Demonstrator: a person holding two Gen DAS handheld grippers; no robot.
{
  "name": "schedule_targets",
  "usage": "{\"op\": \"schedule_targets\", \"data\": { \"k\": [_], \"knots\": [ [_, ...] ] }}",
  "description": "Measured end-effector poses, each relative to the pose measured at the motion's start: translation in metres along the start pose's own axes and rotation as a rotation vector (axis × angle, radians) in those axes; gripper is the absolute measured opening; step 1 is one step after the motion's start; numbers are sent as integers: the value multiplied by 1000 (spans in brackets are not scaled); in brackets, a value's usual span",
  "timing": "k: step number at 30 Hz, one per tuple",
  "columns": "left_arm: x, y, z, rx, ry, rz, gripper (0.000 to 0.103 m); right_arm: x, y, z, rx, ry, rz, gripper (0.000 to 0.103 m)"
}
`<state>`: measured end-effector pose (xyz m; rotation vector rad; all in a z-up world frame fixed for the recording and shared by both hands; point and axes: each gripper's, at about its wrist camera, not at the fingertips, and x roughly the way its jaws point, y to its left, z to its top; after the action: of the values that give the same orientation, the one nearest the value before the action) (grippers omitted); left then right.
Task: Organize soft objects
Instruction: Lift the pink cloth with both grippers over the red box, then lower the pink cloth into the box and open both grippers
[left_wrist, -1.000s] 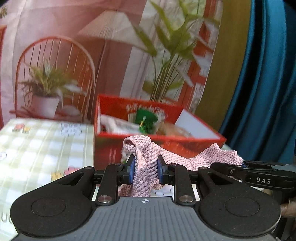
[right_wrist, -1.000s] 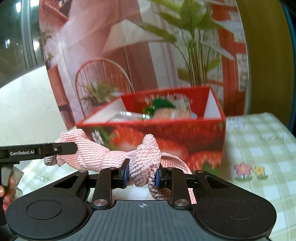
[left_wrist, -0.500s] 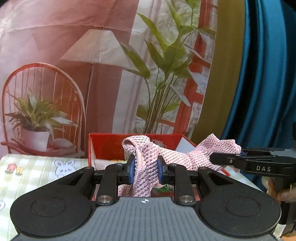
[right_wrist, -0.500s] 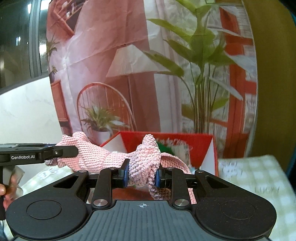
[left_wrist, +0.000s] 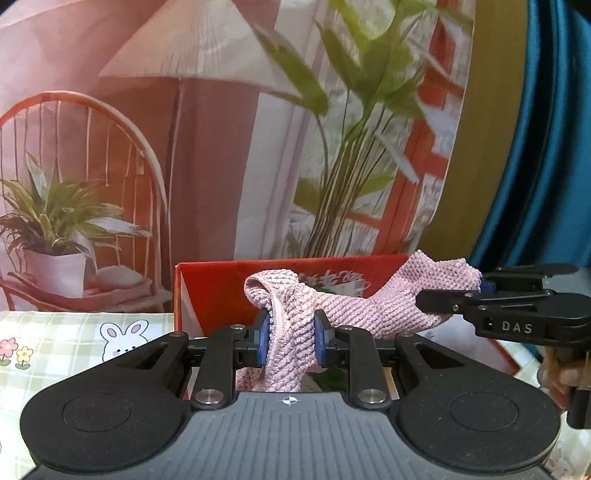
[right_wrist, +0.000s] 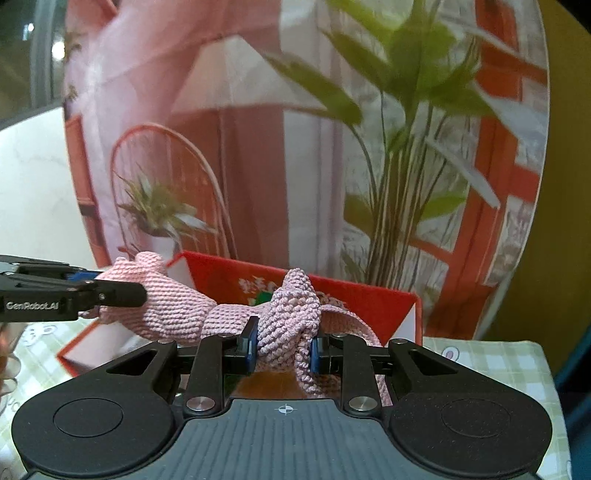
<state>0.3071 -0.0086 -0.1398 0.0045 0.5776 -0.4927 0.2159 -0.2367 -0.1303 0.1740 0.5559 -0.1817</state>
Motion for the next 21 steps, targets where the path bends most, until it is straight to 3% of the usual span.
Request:
{"op": "schedule_targets", "data": {
  "k": [7, 21],
  "knots": [
    [24, 7, 4, -4, 57, 12, 25, 41, 0, 12, -43, 66, -33, 23],
    [57, 14, 2, 22, 201, -10, 25, 81, -15, 9, 15, 193, -44, 23]
  ]
}}
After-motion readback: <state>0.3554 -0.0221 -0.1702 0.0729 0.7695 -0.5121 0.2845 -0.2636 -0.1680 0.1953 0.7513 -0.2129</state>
